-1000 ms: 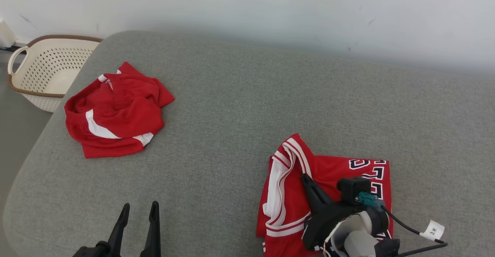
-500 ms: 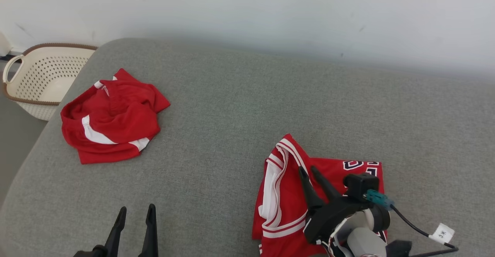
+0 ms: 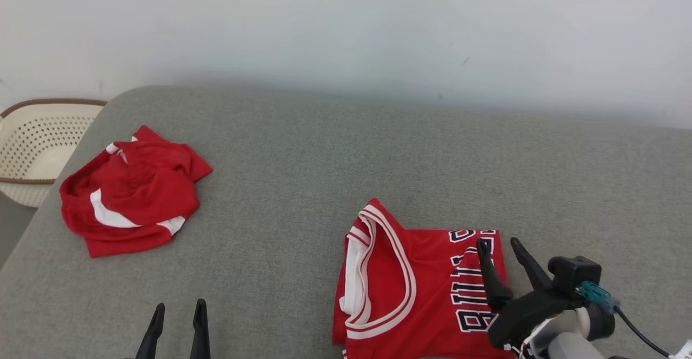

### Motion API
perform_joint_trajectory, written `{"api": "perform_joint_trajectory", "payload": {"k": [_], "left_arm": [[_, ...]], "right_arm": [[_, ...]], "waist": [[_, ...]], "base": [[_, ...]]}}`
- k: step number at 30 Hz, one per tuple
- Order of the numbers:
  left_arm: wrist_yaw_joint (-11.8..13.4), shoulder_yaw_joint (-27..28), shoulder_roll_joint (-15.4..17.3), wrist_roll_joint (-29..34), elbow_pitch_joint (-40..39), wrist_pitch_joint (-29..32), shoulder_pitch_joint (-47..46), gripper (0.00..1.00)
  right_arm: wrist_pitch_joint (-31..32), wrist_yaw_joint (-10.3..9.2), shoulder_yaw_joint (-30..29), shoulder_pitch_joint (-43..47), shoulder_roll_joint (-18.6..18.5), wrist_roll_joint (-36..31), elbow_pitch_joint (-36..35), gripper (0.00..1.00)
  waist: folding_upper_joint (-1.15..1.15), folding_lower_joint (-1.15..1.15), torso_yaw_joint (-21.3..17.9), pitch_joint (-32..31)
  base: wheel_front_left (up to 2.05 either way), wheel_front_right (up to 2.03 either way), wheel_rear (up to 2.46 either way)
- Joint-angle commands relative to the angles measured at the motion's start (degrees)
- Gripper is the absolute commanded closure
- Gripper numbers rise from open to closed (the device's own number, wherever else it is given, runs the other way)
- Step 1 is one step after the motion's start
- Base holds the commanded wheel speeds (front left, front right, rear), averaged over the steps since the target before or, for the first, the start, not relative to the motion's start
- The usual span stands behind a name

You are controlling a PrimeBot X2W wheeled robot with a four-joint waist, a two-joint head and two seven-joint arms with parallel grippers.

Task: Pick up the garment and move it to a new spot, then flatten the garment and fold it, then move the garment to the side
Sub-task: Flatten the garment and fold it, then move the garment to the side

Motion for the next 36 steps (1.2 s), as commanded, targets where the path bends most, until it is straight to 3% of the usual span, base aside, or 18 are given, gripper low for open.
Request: {"api": "perform_joint_trajectory", "payload": {"k": [1,11,33,34,35,36], "left_arm": [[0.2,0.3,0.2,0.7,-0.5,-0.2,1.2,0.00],[0.8,0.7,0.3,1.1,-1.8,-0.2,2.2,0.00],[0.8,-0.2,0.2,0.5,-1.4,-0.2,1.3,0.00],[0.8,-0.2,0.2,0.6,-1.4,-0.2,1.2,0.00],[0.8,-0.2,0.2,0.5,-1.4,-0.2,1.2,0.00],[0.8,-0.2,0.2,0.5,-1.4,-0.2,1.1,0.00]], "right_arm": [[-0.1,0.00,0.1,1.0,-0.9,0.3,0.3,0.00],[5.0,0.00,1.7,2.2,-3.7,4.1,3.5,0.00],[10.2,0.00,7.8,-4.2,-0.5,11.9,16.4,0.00],[10.0,0.00,8.3,-4.4,-0.5,12.1,16.5,0.52],[9.5,0.00,8.7,-4.8,-0.5,12.6,16.4,0.87],[9.1,0.00,9.1,-5.1,-0.7,12.9,16.5,1.00]], "waist": [[0.00,0.00,-1.1,-0.8],[0.00,0.00,-3.1,-1.5],[0.00,0.00,-1.1,0.3],[0.00,0.00,-1.1,0.4],[0.00,0.00,-1.0,0.5],[0.00,0.00,-1.0,0.6]], "base": [[0.00,0.00,0.00],[0.00,0.00,0.00],[0.00,0.00,0.00],[0.00,0.00,0.00],[0.00,0.00,0.00],[0.00,0.00,0.00]]}}
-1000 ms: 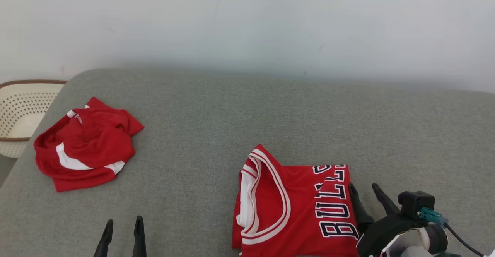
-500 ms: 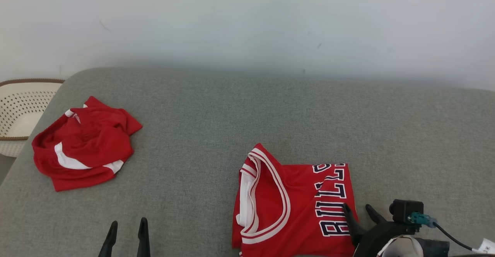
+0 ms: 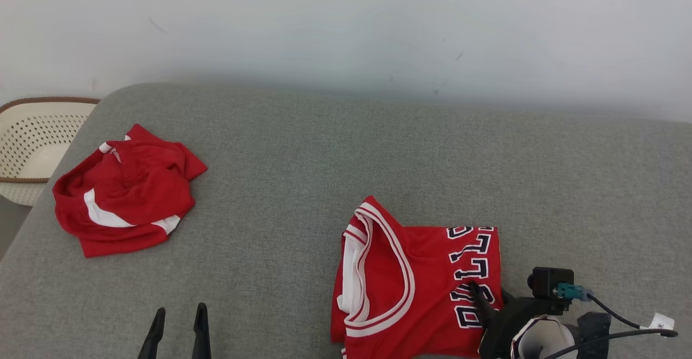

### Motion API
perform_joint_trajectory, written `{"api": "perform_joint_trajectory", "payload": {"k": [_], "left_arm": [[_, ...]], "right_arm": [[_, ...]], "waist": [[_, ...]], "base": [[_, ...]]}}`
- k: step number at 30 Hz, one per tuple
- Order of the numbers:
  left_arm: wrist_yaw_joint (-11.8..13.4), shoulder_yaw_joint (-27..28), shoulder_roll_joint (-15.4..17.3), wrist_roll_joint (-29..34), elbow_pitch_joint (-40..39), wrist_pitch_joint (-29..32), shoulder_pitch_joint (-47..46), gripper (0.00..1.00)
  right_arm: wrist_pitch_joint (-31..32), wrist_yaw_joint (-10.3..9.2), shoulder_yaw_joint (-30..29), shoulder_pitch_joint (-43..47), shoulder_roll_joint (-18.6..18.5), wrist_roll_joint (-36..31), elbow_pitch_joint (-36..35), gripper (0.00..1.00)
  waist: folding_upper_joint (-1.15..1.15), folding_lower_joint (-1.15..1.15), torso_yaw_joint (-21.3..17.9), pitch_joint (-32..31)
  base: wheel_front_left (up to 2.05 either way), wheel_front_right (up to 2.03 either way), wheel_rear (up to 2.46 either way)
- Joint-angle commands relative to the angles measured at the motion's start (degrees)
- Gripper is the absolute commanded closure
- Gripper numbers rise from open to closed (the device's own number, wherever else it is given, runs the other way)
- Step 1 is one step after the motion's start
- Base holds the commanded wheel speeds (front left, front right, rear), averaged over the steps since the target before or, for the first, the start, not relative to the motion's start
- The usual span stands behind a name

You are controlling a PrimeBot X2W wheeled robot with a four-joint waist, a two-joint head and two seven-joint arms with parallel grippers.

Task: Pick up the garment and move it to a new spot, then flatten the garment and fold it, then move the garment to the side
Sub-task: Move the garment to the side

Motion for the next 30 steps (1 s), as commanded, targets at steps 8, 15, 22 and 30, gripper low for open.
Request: {"api": "perform_joint_trajectory", "payload": {"k": [8,15,22,30], "left_arm": [[0.4,0.4,0.1,-0.3,0.0,-0.2,-0.4,0.00],[0.3,0.5,0.0,-0.6,-0.7,-0.2,-0.8,0.00],[-0.2,0.5,0.2,0.3,-1.4,-0.2,-2.6,0.00],[-0.6,0.4,1.0,1.2,-2.2,-0.2,-4.9,0.00]], "right_arm": [[-3.3,-0.02,3.0,-4.1,-2.5,1.8,0.0,1.00],[-3.8,-0.02,4.3,-11.0,-7.0,2.0,0.2,1.00],[-3.8,-0.02,5.4,-18.6,-12.3,1.6,1.7,1.00],[-4.1,-0.02,6.4,-25.1,-18.0,2.2,3.9,1.00]], "waist": [[0.00,0.00,-0.9,0.7],[0.00,0.00,-3.3,2.7],[0.00,0.00,-5.8,6.3],[0.00,0.00,-7.6,10.0]], "base": [[0.00,0.00,0.00],[0.00,0.00,0.00],[0.00,0.00,0.00],[0.00,0.00,0.00]]}}
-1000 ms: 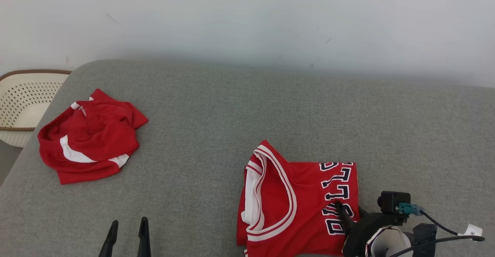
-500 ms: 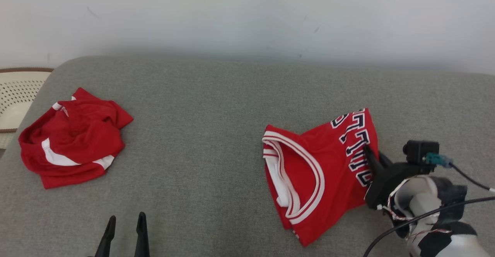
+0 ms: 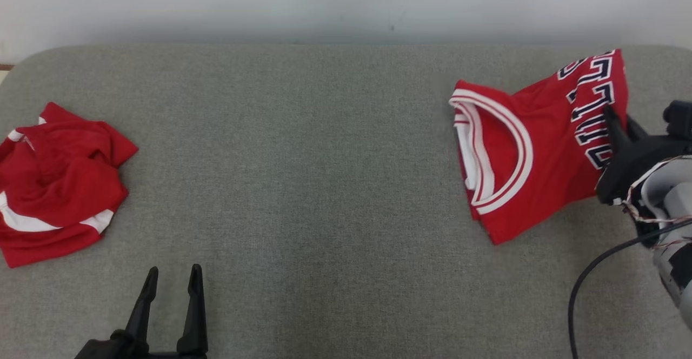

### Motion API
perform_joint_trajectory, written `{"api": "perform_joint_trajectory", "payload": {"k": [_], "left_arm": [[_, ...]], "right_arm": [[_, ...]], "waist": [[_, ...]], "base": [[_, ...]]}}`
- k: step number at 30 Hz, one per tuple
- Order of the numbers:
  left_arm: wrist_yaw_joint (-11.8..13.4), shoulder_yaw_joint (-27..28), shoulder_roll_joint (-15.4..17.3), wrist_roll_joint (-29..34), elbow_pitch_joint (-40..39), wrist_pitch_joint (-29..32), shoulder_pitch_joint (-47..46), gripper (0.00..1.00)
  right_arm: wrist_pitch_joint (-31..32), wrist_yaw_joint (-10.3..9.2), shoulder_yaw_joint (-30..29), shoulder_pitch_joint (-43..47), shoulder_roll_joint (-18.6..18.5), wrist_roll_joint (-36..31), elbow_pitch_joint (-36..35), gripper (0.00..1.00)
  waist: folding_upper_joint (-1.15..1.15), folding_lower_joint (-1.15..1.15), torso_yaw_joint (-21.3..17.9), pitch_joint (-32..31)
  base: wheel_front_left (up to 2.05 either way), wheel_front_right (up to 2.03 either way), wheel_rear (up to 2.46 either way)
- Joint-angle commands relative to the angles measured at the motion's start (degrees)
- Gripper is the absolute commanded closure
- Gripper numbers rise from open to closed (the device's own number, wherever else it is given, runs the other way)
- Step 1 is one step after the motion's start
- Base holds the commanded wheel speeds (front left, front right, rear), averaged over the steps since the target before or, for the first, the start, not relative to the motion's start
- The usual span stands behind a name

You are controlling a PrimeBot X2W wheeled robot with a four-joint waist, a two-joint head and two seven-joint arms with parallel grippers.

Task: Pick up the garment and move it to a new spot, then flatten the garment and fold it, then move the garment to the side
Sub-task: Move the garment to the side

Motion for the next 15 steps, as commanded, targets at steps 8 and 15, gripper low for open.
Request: {"api": "perform_joint_trajectory", "payload": {"k": [8,15], "left_arm": [[-0.4,-0.5,1.9,1.4,-2.5,0.2,-3.5,0.00],[-0.3,-0.2,3.2,1.8,-5.0,1.0,-5.1,0.00]], "right_arm": [[0.5,-0.04,1.6,-7.8,-6.6,0.2,3.5,1.00],[0.8,-0.04,3.1,-13.0,-9.7,-0.4,6.3,1.00]], "waist": [[-0.01,-0.01,-2.4,6.4],[-0.01,-0.01,-2.7,9.8]], "base": [[0.00,0.00,0.00],[0.00,0.00,0.00]]}}
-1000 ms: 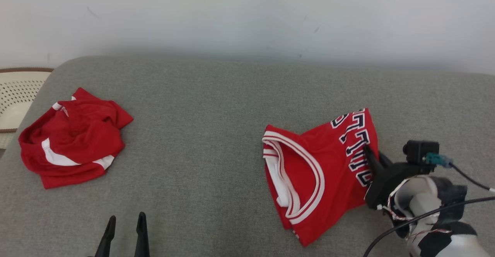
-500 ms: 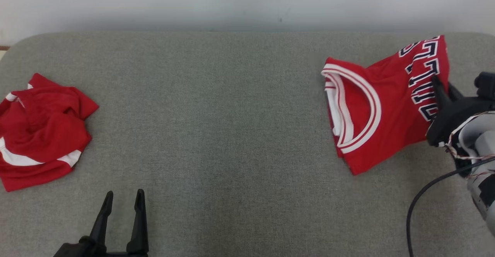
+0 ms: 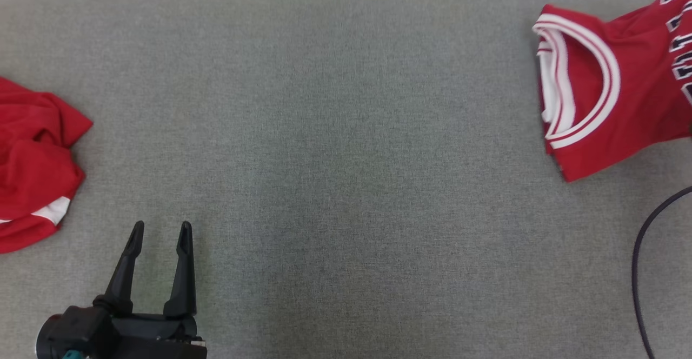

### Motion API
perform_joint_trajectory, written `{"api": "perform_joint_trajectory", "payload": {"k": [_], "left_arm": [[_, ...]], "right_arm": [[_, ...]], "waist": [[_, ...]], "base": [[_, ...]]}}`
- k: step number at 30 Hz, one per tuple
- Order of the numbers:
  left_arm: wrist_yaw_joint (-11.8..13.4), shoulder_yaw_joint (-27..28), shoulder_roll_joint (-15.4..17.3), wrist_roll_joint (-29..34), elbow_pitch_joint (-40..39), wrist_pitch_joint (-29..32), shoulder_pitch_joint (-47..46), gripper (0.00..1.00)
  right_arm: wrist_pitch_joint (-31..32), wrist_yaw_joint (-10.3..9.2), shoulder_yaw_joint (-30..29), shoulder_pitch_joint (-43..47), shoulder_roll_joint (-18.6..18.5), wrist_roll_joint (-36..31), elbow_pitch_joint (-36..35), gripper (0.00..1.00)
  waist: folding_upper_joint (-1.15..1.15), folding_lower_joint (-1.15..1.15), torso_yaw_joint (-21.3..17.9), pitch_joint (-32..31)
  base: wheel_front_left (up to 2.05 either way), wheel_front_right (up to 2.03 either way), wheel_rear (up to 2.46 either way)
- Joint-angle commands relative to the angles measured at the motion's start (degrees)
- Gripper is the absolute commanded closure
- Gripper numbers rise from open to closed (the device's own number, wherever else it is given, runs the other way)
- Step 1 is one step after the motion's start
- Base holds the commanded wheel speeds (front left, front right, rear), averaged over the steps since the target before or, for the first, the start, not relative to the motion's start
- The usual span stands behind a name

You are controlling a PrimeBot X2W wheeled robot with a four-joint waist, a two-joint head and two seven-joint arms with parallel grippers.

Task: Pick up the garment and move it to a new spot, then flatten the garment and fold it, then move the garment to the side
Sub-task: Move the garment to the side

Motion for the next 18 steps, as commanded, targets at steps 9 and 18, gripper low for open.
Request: {"api": "perform_joint_trajectory", "payload": {"k": [9,18], "left_arm": [[0.3,0.2,1.3,0.3,-2.2,0.3,-0.9,0.00],[0.8,0.0,1.6,0.1,-2.5,0.4,-1.5,0.00]], "right_arm": [[-0.7,-0.04,1.4,-5.3,-2.0,-0.7,4.1,1.00],[-1.1,-0.04,3.1,-7.4,-1.7,-2.9,8.6,0.00]], "waist": [[-0.01,-0.01,0.4,3.5],[-0.01,-0.01,0.6,4.1]], "base": [[0.00,0.00,0.00],[0.00,0.00,0.00]]}}
